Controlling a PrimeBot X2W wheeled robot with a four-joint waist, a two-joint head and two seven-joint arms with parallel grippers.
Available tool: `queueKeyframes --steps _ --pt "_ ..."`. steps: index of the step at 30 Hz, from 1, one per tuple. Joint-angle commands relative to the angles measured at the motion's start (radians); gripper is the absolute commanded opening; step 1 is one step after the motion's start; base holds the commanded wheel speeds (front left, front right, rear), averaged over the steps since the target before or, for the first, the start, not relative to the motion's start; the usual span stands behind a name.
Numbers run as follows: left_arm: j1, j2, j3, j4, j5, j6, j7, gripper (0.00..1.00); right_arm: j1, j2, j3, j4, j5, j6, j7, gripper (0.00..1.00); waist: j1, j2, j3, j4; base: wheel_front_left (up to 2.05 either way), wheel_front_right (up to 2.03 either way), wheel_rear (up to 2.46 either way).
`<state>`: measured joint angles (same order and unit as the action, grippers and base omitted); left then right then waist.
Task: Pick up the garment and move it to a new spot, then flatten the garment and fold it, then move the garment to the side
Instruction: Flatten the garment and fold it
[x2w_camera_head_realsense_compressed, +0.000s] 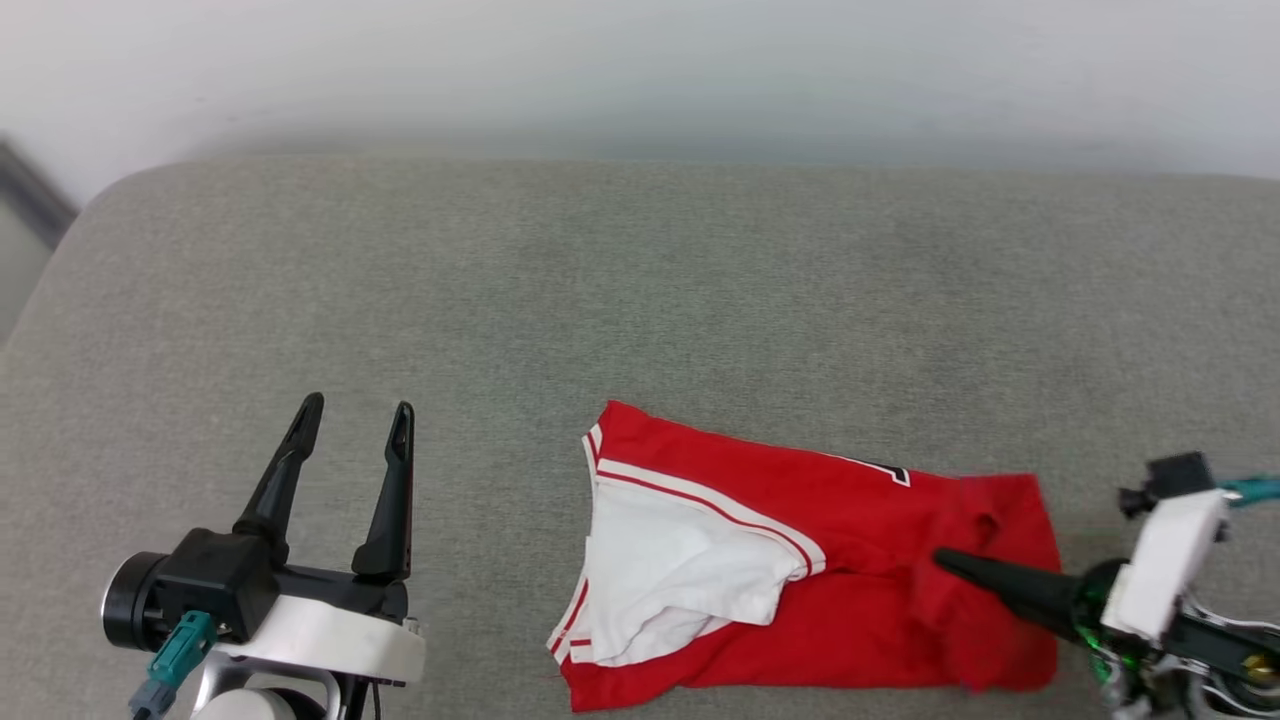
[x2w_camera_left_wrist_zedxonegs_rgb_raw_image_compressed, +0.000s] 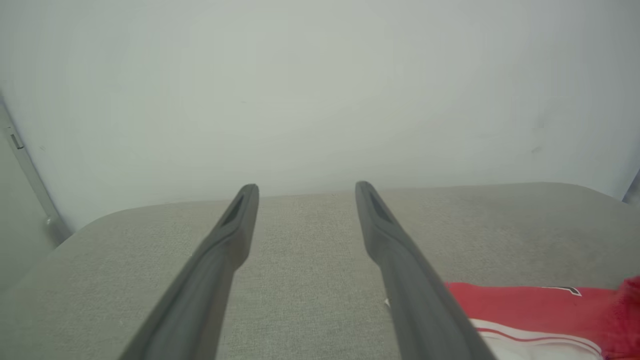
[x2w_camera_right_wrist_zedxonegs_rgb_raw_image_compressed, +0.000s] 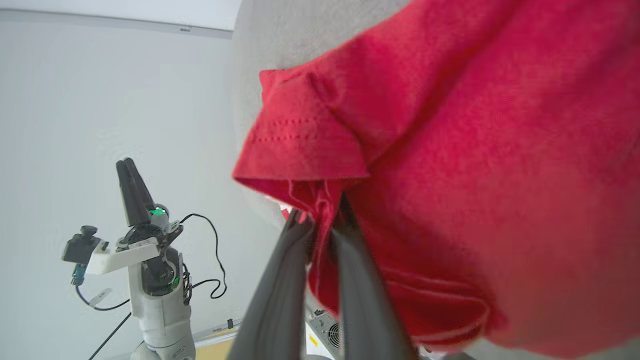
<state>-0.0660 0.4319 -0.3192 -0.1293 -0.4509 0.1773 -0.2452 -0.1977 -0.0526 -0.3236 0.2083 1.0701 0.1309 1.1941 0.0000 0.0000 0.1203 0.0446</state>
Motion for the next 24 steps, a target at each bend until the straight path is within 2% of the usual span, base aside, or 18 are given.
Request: queueKeyframes --steps 1,5,14,21,22,23,24 --pt "-0.007 -0.002 -0.001 0.001 0.004 0.002 0.0 1.0 -0.021 0.003 0.022 0.009 0.03 0.0 -0.013 0.0 0.0 0.0 0.0 0.012 0.0 0.0 0.0" --pt "-0.021 -0.008 -0.008 0.007 -0.001 -0.006 -0.001 1.0 -0.049 0.004 0.149 0.066 0.154 0.0 -0.084 0.0 0.0 0.0 0.002 0.043 0.0 0.0 0.0" --pt "-0.047 -0.023 -0.021 0.026 -0.004 -0.017 -0.006 1.0 -0.132 0.003 0.452 0.175 0.292 0.0 -0.246 0.0 0.0 0.0 0.012 0.099 0.0 0.0 0.0" --pt "-0.066 -0.034 -0.027 0.045 -0.007 -0.027 -0.011 1.0 -0.214 0.003 0.602 0.272 0.277 0.0 -0.413 0.0 0.0 0.0 0.039 0.116 0.0 0.0 0.0" --pt "-0.068 -0.036 -0.027 0.048 -0.007 -0.029 -0.012 1.0 -0.22 0.003 0.618 0.285 0.279 0.0 -0.431 0.36 0.0 0.0 0.042 0.117 0.0 0.0 0.0" --pt "-0.069 -0.039 -0.028 0.051 -0.007 -0.031 -0.013 1.0 -0.224 0.003 0.634 0.298 0.283 0.0 -0.442 0.85 0.0 0.0 0.043 0.117 0.0 0.0 0.0" --pt "-0.071 -0.041 -0.028 0.054 -0.007 -0.033 -0.014 1.0 -0.231 0.003 0.648 0.305 0.284 0.0 -0.454 1.0 0.0 0.0 0.045 0.115 0.0 0.0 0.0"
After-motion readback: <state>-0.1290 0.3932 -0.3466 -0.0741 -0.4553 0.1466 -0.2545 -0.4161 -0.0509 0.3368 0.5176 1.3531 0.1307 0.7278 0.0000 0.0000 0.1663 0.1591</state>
